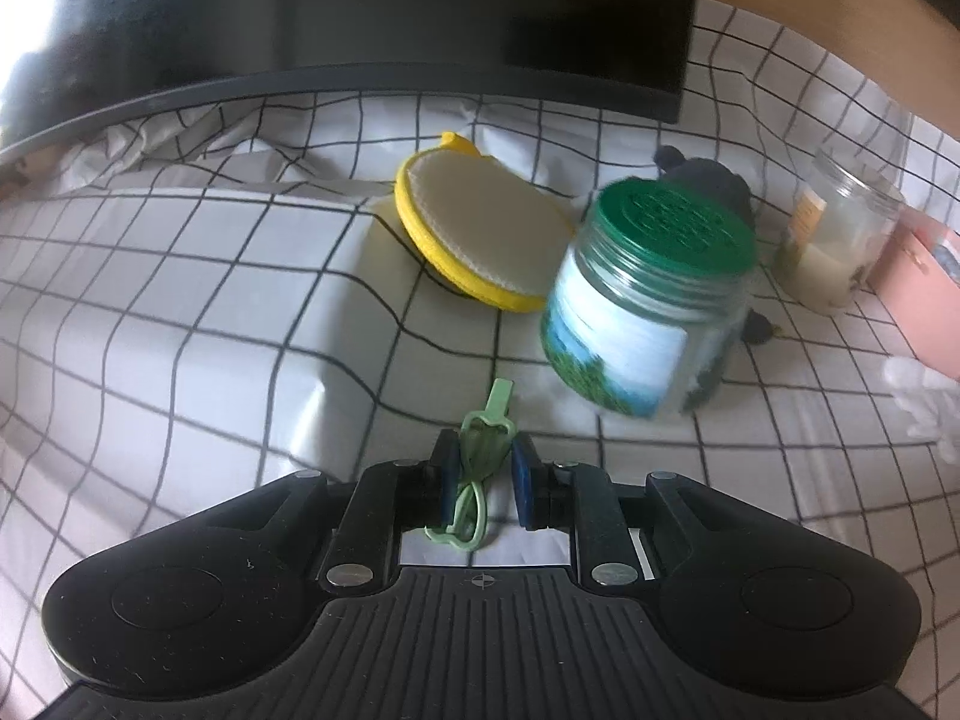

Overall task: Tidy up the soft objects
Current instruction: 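Close the left tool on the green plastic clip while the right tool moves to the white glove, then grasp the white glove with the right tool, then carry the green clip and white glove into the pink box and open both tools, then close the left tool on the yellow-rimmed round sponge while the right tool reaches the black plush bear, then grasp the black plush bear with the right tool while the left tool lifts the sponge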

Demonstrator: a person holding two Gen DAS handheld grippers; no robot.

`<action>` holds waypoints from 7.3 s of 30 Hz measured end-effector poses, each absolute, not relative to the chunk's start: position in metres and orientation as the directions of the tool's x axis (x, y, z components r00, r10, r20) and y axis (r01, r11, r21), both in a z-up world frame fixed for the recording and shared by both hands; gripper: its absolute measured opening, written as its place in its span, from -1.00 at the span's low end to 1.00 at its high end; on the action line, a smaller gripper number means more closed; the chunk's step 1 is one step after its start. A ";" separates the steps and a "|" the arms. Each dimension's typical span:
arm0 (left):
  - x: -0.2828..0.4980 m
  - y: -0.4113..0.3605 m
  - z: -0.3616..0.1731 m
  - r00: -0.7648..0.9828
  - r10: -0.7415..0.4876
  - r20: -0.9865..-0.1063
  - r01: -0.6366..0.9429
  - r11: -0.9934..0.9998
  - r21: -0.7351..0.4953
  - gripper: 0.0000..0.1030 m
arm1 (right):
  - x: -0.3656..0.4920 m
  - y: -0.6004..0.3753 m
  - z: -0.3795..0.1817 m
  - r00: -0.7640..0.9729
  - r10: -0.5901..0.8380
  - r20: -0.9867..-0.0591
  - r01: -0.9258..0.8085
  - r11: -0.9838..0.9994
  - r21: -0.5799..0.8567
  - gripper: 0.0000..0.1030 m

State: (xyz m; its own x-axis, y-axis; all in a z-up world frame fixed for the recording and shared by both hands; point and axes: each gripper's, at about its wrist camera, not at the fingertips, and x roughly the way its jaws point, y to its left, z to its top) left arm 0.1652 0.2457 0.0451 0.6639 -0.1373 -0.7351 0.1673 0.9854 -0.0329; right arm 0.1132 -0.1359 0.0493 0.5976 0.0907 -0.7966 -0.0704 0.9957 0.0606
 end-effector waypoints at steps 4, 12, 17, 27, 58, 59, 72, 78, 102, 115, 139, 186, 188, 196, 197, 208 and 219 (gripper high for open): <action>0.149 0.243 0.045 0.655 -0.158 -0.739 0.176 0.983 -0.054 -0.59 | 0.110 -0.124 0.051 0.577 0.161 -0.800 -0.110 0.987 0.119 0.44; 0.123 0.235 0.045 0.636 -0.208 -0.743 0.192 0.975 -0.108 -0.59 | 0.098 -0.086 0.061 0.531 0.282 -0.799 -0.253 0.953 0.168 0.46; 0.111 0.232 0.045 0.632 -0.223 -0.742 0.186 0.973 -0.135 -0.59 | 0.087 -0.071 0.080 0.593 0.255 -0.764 -0.331 0.942 0.057 0.46; 0.091 0.232 0.056 0.649 -0.243 -0.721 0.187 0.969 -0.159 -0.59 | 0.113 -0.050 0.073 0.623 0.194 -0.757 -0.409 0.906 -0.104 0.46; 0.077 0.054 0.069 0.331 -0.680 -0.654 0.726 0.626 -0.284 -0.59 | 0.007 -0.156 0.154 0.696 0.023 -0.717 0.007 0.999 0.039 -0.73; 0.077 0.047 0.071 0.323 -0.690 -0.648 0.739 0.611 -0.283 -0.59 | 0.002 -0.161 0.157 0.705 0.012 -0.710 0.023 0.999 0.039 -0.73; 0.144 -0.038 0.126 0.473 -0.721 -0.506 0.752 0.629 -0.194 -0.59 | 0.059 -0.201 0.219 0.809 -0.031 -0.587 0.077 0.996 0.053 -0.72; 0.230 -0.089 0.097 0.469 -0.639 -0.609 0.632 0.725 -0.274 -0.57 | 0.163 -0.234 0.202 0.775 -0.021 -0.631 0.117 0.987 0.110 -0.45; 0.173 0.186 0.133 0.728 -0.363 -0.581 0.225 0.928 -0.298 -0.57 | 0.188 -0.113 0.188 0.764 0.202 -0.613 -0.126 0.978 0.166 0.48; 0.302 0.321 0.082 0.640 -0.353 -0.683 0.094 0.917 -0.387 -0.57 | 0.293 0.073 0.137 0.527 0.373 -0.764 -0.252 0.927 0.279 -0.55; 0.337 0.312 0.059 0.545 -0.381 -0.747 0.160 0.922 -0.353 -0.34 | 0.348 0.096 0.056 0.419 0.362 -0.832 -0.183 0.932 0.313 -0.55; 0.204 0.298 0.090 0.718 -0.337 -0.609 0.150 0.929 -0.337 -0.67 | 0.250 0.015 0.155 0.708 0.111 -0.698 -0.317 0.933 -0.173 0.21; 0.197 0.304 0.092 0.724 -0.332 -0.604 0.140 0.929 -0.342 -0.67 | 0.246 0.010 0.151 0.708 0.108 -0.698 -0.313 0.934 -0.173 0.25; 0.166 0.311 0.084 0.718 -0.320 -0.618 0.111 0.929 -0.352 -0.67 | 0.234 0.009 0.123 0.699 0.113 -0.706 -0.353 0.913 -0.204 0.35; 0.164 0.312 0.081 0.714 -0.317 -0.624 0.104 0.930 -0.353 -0.67 | 0.236 0.011 0.120 0.700 0.105 -0.707 -0.351 0.912 -0.213 0.35; 0.154 0.323 0.084 0.713 -0.303 -0.632 0.100 0.937 -0.336 -0.67 | 0.311 0.052 0.116 0.608 0.192 -0.771 -0.303 0.953 -0.002 0.37; 0.155 0.322 0.077 0.701 -0.308 -0.643 0.104 0.936 -0.335 -0.67 | 0.346 0.084 0.070 0.552 -0.022 -0.833 -0.219 0.961 -0.170 0.57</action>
